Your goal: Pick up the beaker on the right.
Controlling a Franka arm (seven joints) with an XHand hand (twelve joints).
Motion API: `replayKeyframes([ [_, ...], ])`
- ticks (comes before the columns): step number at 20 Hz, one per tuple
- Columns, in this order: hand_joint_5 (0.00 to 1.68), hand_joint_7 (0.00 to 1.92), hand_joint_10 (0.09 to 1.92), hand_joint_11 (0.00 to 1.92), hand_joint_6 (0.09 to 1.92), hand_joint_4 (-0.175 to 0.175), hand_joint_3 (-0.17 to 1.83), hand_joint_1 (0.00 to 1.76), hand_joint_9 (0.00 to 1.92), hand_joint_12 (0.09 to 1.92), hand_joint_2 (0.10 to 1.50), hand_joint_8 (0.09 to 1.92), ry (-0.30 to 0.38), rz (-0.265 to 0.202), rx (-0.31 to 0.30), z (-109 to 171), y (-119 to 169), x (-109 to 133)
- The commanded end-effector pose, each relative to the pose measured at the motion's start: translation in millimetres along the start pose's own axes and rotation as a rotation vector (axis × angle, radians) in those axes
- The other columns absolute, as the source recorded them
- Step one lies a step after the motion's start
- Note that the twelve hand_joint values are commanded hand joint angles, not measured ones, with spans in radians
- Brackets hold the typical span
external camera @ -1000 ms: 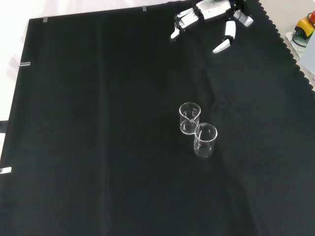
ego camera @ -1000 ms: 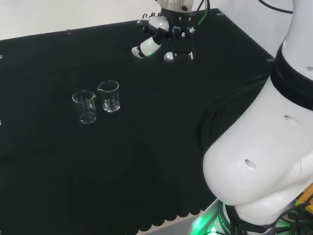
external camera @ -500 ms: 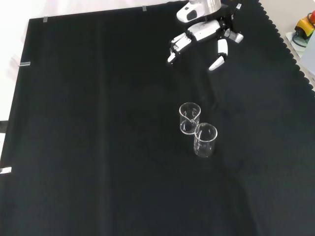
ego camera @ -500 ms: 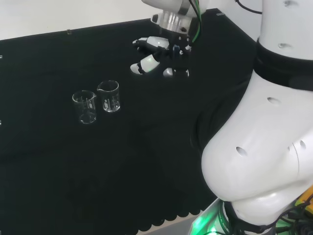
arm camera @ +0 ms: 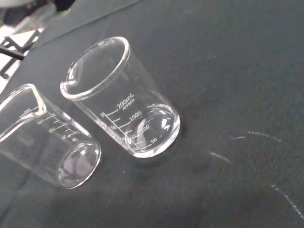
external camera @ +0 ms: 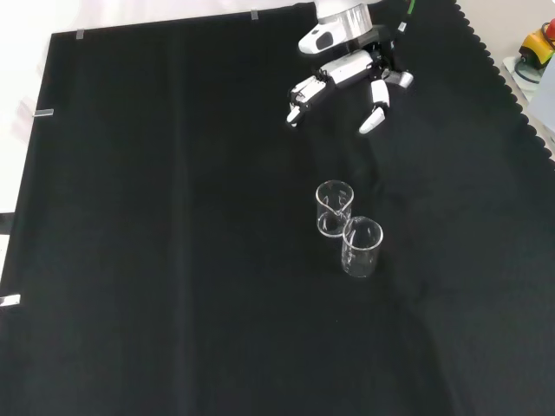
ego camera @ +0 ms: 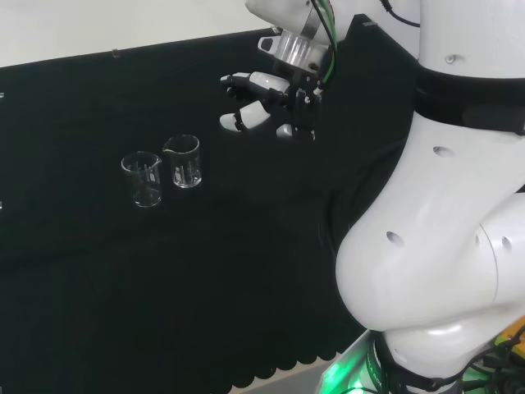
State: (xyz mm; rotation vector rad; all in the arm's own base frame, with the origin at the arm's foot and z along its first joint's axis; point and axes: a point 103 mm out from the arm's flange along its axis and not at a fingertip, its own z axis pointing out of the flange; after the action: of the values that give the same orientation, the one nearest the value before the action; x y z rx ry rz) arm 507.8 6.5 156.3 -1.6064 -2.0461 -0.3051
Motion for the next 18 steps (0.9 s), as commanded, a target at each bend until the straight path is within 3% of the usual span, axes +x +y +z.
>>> replayKeyframes([
  [1, 0.23, 0.19, 0.67, 0.00, 0.09, -0.054, 1.01, 0.74, 0.28, 1.26, 0.38, 0.63, 0.071, -0.059, 0.003, 18, 14, -7],
  [10, 0.23, 0.22, 0.67, 0.00, 0.09, -0.069, 1.05, 0.76, 0.36, 1.30, 0.35, 0.64, 0.155, -0.134, 0.010, 45, 26, -8],
  [14, 0.24, 0.24, 0.66, 0.00, 0.09, -0.076, 1.06, 0.78, 0.39, 1.31, 0.34, 0.65, 0.277, -0.157, -0.033, 40, 20, -24],
  [18, 0.31, 0.28, 0.66, 0.00, 0.09, -0.078, 1.06, 0.84, 0.41, 1.33, 0.33, 0.66, 0.327, -0.168, -0.032, 53, 23, -23],
])
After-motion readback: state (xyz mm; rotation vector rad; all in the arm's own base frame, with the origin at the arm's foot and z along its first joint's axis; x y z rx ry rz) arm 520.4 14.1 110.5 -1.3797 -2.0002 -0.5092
